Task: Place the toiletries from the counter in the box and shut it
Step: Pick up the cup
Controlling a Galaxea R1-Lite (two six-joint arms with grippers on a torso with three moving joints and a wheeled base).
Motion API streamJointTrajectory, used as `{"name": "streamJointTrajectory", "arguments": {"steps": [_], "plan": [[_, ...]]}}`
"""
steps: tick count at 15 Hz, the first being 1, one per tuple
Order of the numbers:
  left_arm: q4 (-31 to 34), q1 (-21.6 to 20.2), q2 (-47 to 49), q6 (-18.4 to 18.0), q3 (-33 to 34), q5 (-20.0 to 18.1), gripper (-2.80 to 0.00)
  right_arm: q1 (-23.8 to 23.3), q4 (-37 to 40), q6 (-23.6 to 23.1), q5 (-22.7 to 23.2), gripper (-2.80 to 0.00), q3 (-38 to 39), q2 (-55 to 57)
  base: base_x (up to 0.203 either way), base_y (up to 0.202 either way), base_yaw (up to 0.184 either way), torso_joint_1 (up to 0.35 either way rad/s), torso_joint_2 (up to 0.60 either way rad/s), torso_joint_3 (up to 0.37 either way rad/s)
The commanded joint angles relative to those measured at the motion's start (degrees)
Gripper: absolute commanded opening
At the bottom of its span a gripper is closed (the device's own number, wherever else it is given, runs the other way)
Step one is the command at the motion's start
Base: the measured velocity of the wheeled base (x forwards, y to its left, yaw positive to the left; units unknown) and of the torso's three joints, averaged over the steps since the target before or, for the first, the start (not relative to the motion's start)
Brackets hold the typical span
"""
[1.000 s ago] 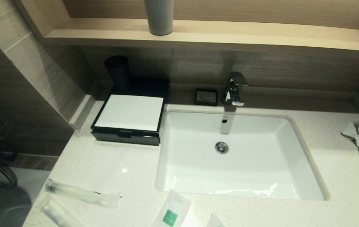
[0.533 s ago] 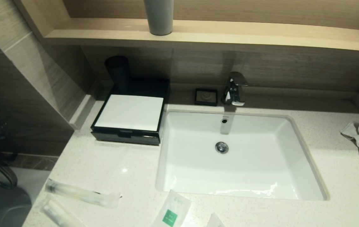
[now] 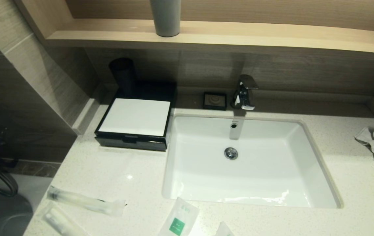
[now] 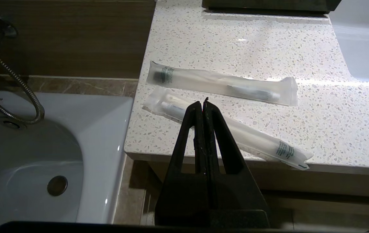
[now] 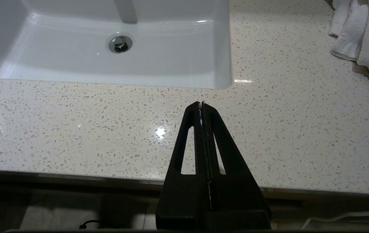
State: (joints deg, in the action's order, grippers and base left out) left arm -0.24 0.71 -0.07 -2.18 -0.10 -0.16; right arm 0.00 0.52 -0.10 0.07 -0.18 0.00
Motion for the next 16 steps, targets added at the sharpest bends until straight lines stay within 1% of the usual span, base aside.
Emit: {"name": "streamJointTrajectory", "arguments": {"steps": [1, 2, 4, 6, 8, 9, 10, 14, 16], "plan": [[-0.11, 0.00, -0.01, -1.02, -0.25, -0.18, -2.80, 0.00, 0.00, 0.01, 0.01, -2.80, 0.01, 0.00, 0.000, 0.000, 0.000, 0.000, 0.00, 0.000], [-0.11, 0.00, -0.01, -1.96, -0.44, -0.28, -2.80, -0.04, 0.00, 0.01, 0.01, -2.80, 0.01, 0.00, 0.000, 0.000, 0.000, 0.000, 0.00, 0.000], [-0.10, -0.02, -0.01, -2.57, -1.92, -0.37, -2.80, 0.00, 0.00, 0.01, 0.01, -2.80, 0.01, 0.00, 0.000, 0.000, 0.000, 0.000, 0.00, 0.000], [0.13, 0.00, -0.01, -4.30, -3.44, -0.46, -2.80, 0.00, 0.00, 0.01, 0.01, -2.80, 0.01, 0.00, 0.000, 0.000, 0.000, 0.000, 0.00, 0.000], [0.35, -0.01, -0.01, -4.59, -5.19, -0.79, -2.80, 0.00, 0.00, 0.01, 0.01, -2.80, 0.01, 0.00, 0.000, 0.000, 0.000, 0.000, 0.00, 0.000], [0.79, -0.03, -0.01, -4.59, -6.64, -1.82, -2.80, 0.00, 0.00, 0.01, 0.01, -2.80, 0.01, 0.00, 0.000, 0.000, 0.000, 0.000, 0.00, 0.000], [1.82, -0.03, -0.01, -4.73, -8.07, -2.70, -2.80, 0.00, 0.00, 0.01, 0.01, -2.80, 0.01, 0.00, 0.000, 0.000, 0.000, 0.000, 0.00, 0.000], [6.02, -0.06, -0.01, -5.64, -13.90, -4.19, -2.80, 0.00, 0.00, 0.01, 0.01, -2.80, 0.01, 0.00, 0.000, 0.000, 0.000, 0.000, 0.00, 0.000], [7.27, -0.09, -0.01, -6.09, -15.51, -4.93, -2.80, 0.00, 0.00, 0.01, 0.01, -2.80, 0.01, 0.00, 0.000, 0.000, 0.000, 0.000, 0.00, 0.000]]}}
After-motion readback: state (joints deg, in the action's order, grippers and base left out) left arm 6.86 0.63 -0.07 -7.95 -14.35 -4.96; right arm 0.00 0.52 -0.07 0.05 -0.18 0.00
